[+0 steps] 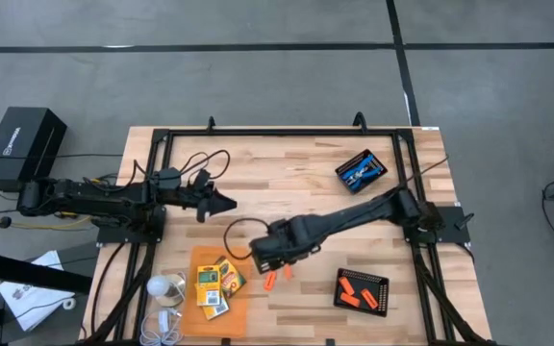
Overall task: Pick & Place School Supplies
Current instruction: Put the orange eraser into the bottom black bin
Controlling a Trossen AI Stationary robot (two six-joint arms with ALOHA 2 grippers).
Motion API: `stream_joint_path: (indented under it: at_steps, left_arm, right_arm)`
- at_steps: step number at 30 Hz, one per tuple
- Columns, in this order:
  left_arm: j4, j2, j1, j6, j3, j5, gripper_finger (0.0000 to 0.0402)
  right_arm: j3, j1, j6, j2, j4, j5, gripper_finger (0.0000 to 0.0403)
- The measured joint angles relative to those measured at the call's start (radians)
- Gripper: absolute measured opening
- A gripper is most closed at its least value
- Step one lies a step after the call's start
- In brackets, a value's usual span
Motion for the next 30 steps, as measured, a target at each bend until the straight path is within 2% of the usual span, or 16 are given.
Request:
stream_joint_path:
  at_steps: [6, 11, 20, 30]
  left_arm:
    - [0.000, 0.000, 0.000, 0.022, 0.000, 0.061, 0.0090]
    - [0.000, 0.000, 0.000, 0.022, 0.000, 0.082, 0.0090]
    - [0.000, 0.000, 0.000, 0.024, 0.000, 0.082, 0.0090]
    - [0.000, 0.000, 0.000, 0.026, 0.000, 0.082, 0.0090]
  right_arm:
    - [0.037, 0.045, 0.115, 0.068, -0.015, -0.005, 0.0215]
    - [0.039, 0.066, 0.146, 0.086, 0.005, -0.008, 0.0207]
    - [0.033, 0.063, 0.128, 0.157, 0.037, -0.031, 0.0205]
    - [0.018, 0.062, 0.111, 0.150, 0.027, -0.008, 0.0195]
